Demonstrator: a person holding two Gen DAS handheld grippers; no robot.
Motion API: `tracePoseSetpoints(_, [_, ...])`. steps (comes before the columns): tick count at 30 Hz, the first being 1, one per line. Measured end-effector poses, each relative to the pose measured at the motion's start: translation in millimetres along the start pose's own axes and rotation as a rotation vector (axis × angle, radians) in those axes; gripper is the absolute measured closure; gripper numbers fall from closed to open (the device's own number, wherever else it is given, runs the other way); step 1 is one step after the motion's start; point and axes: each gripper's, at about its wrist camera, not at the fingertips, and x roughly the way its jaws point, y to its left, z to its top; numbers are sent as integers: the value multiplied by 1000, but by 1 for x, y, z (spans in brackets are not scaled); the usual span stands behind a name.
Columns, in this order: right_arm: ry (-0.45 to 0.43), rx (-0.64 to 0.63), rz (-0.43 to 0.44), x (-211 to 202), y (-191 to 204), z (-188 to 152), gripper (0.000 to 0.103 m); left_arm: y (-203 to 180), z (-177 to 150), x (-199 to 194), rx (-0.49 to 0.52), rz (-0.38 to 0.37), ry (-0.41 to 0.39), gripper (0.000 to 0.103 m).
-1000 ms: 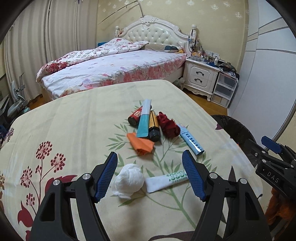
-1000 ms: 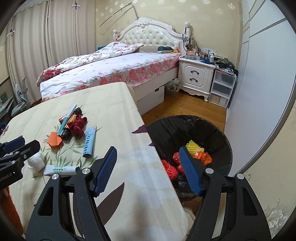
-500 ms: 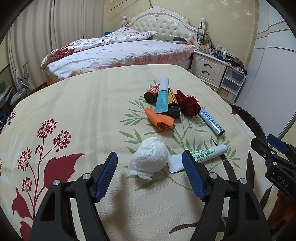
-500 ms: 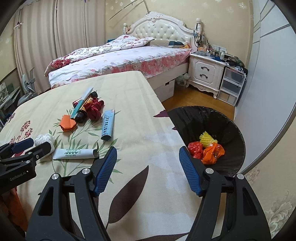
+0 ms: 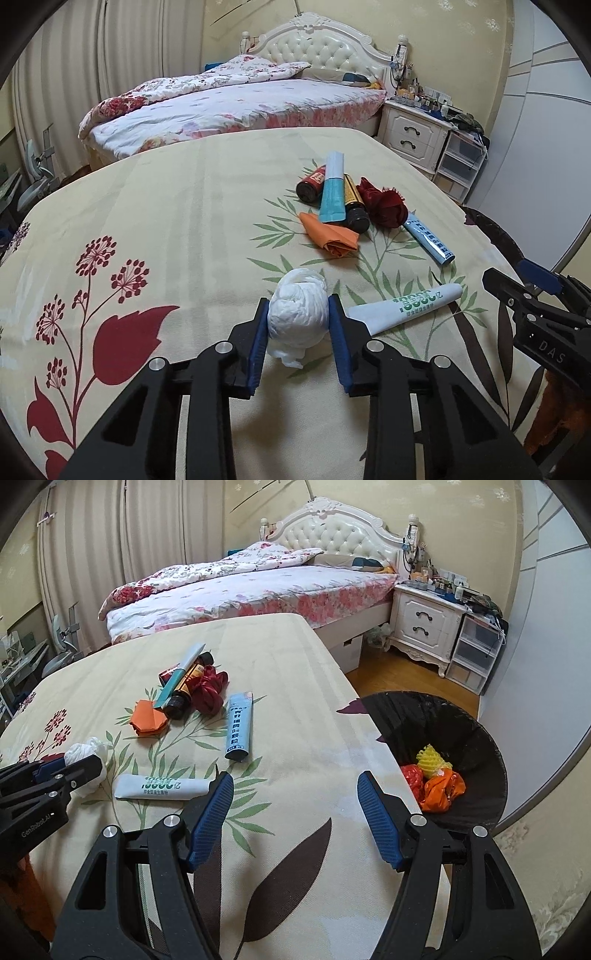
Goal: Collect trash
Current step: 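Grasp the white toothpaste tube with the right gripper while the left holds the tissue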
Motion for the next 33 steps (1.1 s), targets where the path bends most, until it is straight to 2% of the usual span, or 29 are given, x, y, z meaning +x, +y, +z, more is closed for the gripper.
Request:
tracePoseSetpoints(13, [61,-58,-6,20,17,8,35,55,-18,-22,-71,98,5,71])
tracePoseSetpoints(22, [104,-130,59,8,42,-17,34,77,-26,-31,-112,123,-4,71])
tracePoseSetpoints(33, [88,-205,133,-8,72,-16,34,103,-38,-41,-156,179,-8,71])
